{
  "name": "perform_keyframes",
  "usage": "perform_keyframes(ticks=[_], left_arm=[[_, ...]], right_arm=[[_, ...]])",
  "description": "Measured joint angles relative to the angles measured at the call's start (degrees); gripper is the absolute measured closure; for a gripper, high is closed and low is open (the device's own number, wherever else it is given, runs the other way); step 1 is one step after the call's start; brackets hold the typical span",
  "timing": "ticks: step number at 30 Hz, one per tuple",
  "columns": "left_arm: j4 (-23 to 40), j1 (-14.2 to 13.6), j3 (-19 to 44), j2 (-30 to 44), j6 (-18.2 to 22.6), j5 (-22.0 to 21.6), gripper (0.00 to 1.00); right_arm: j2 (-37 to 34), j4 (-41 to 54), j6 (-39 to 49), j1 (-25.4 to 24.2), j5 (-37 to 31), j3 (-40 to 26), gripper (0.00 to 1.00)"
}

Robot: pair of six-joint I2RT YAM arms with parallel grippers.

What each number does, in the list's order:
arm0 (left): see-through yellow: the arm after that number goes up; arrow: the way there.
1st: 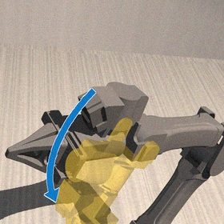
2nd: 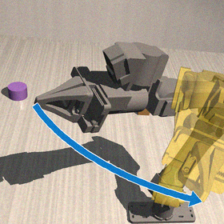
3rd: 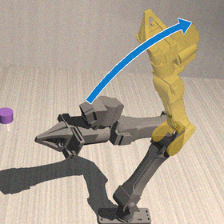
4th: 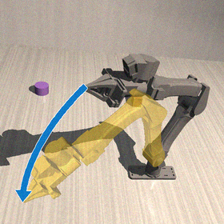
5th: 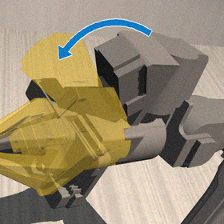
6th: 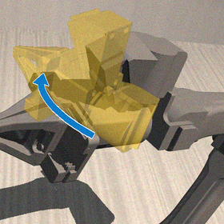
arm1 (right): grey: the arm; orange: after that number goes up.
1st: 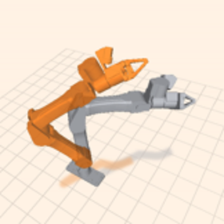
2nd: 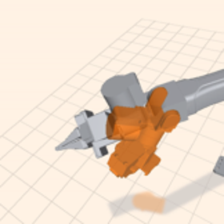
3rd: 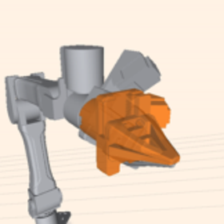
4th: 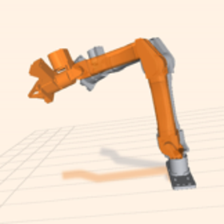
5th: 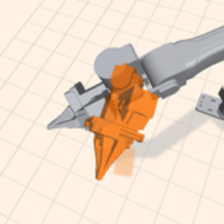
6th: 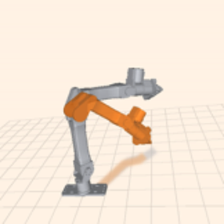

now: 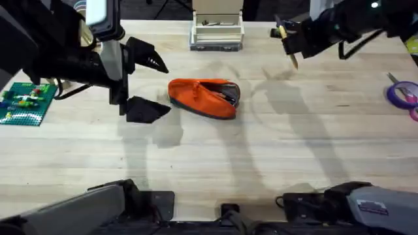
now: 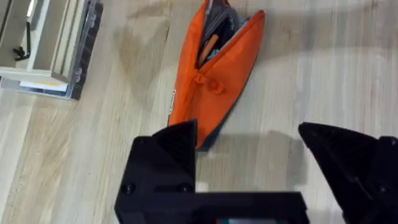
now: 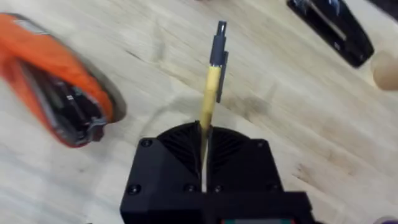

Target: Unzip the bag, pick up the pens from the table one at a time and place them inside, then zip the bag closed.

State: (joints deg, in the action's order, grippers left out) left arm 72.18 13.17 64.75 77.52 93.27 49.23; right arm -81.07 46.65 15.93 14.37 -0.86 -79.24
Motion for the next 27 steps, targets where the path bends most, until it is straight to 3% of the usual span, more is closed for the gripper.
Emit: perform_keyframes(ticks=[9,11,15,16,21,27], left_arm=[[0.0,0.0,0.0,0.0,0.0,0.0,0.007],[0.0,0.0,0.0,0.0,0.0,0.0,0.008],[0.0,0.0,0.0,0.0,0.0,0.0,0.008],[0.0,0.0,0.0,0.0,0.0,0.0,0.008],[0.0,0.0,0.0,0.0,0.0,0.0,0.008],[0.0,0.0,0.0,0.0,0.0,0.0,0.008]], right_arm=[[9.4,1.0,3.9,8.6,0.0,3.7,0.967],[13.9,-0.5,7.2,13.2,0.0,9.0,0.967],[17.0,-2.5,10.1,16.0,0.0,13.7,0.967],[18.8,-4.5,12.6,18.2,0.0,17.7,0.967],[18.4,-7.4,21.0,22.6,0.0,25.7,0.967],[15.0,-9.4,24.2,23.9,0.0,26.9,0.967]])
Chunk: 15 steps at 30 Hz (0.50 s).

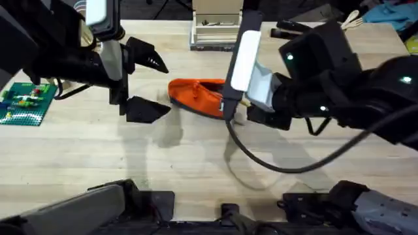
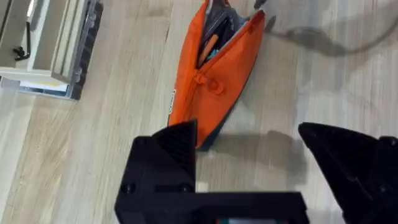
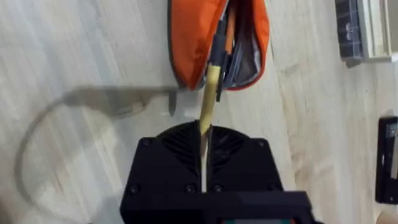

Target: Unzip the bag, pick up the pens from the table one at a time and place them inside, then zip the bag closed.

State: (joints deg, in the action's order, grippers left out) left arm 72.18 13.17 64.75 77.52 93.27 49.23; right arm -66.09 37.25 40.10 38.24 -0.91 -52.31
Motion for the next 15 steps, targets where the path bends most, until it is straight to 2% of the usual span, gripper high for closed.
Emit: perform_keyframes(ticks=[11,15], left_arm=[[-0.1,0.0,0.0,0.0,0.0,0.0,0.007],[-0.6,0.0,0.0,0.0,0.0,0.0,0.007]], right_arm=[[-10.1,-3.6,0.6,0.0,-0.4,0.0,0.968],[-10.2,-5.6,-2.7,-0.3,-0.4,0.0,0.967]])
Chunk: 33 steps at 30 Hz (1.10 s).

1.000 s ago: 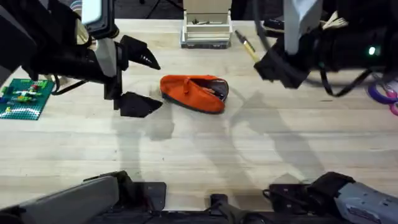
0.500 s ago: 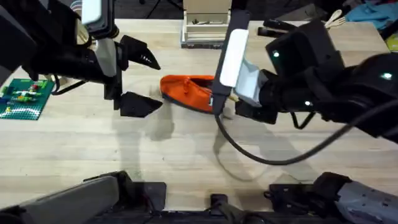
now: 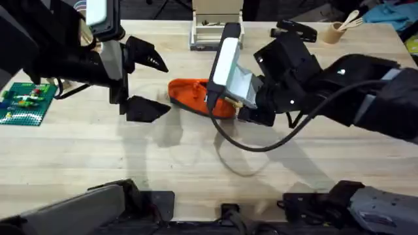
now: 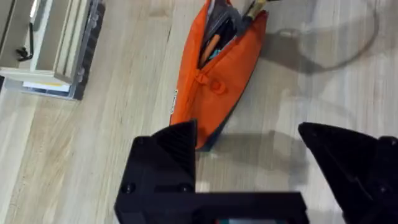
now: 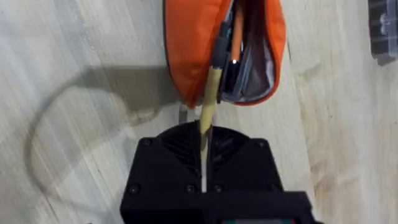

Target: Unzip the bag, pick up the pens from the table one at a time and place them inside, then zip the bag closed.

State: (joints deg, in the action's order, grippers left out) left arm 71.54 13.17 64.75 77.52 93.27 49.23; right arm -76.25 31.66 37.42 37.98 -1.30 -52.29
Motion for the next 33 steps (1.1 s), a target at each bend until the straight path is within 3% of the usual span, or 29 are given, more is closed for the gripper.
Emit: perform_keyframes(ticks=[8,13,19,33], left_arm=[[0.0,0.0,0.0,0.0,0.0,0.0,0.007],[0.0,0.0,0.0,0.0,0.0,0.0,0.007],[0.0,0.0,0.0,0.0,0.0,0.0,0.007],[0.0,0.0,0.0,0.0,0.0,0.0,0.008]], right_arm=[[-1.5,-0.4,0.2,-2.2,0.0,0.0,0.968],[-5.1,-7.9,1.8,-2.2,0.0,0.0,0.968],[-5.8,-8.7,1.9,-2.2,-0.2,0.0,0.968],[-6.3,-5.9,-1.0,1.5,-4.8,-0.6,0.973]])
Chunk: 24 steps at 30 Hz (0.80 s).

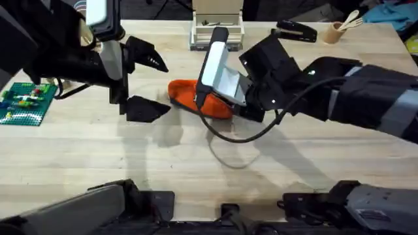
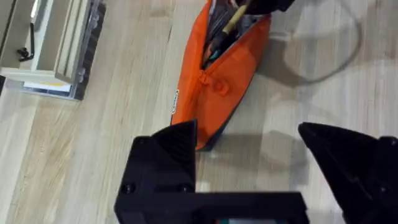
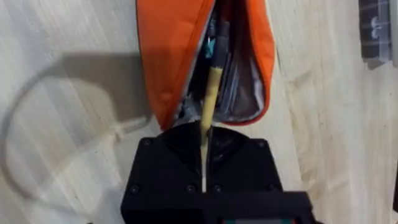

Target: Unzip the bag, pick up the pens from the table one at a time and place them inside, then zip the bag closed.

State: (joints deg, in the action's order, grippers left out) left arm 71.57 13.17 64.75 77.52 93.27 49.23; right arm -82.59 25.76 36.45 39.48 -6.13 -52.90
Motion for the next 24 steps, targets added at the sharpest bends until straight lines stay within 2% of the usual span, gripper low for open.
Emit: perform_keyframes(ticks=[8,13,24], left_arm=[[0.1,0.0,0.0,0.0,0.0,0.0,0.007],[1.1,0.0,0.0,0.0,0.0,0.0,0.007],[1.3,0.0,0.0,0.0,0.0,0.0,0.007]], right_arm=[[0.0,2.9,-0.7,0.3,0.1,-3.4,0.972],[-0.3,4.4,-1.0,0.3,4.1,-5.0,0.972],[-6.1,8.3,-3.1,0.2,4.9,-10.0,0.972]])
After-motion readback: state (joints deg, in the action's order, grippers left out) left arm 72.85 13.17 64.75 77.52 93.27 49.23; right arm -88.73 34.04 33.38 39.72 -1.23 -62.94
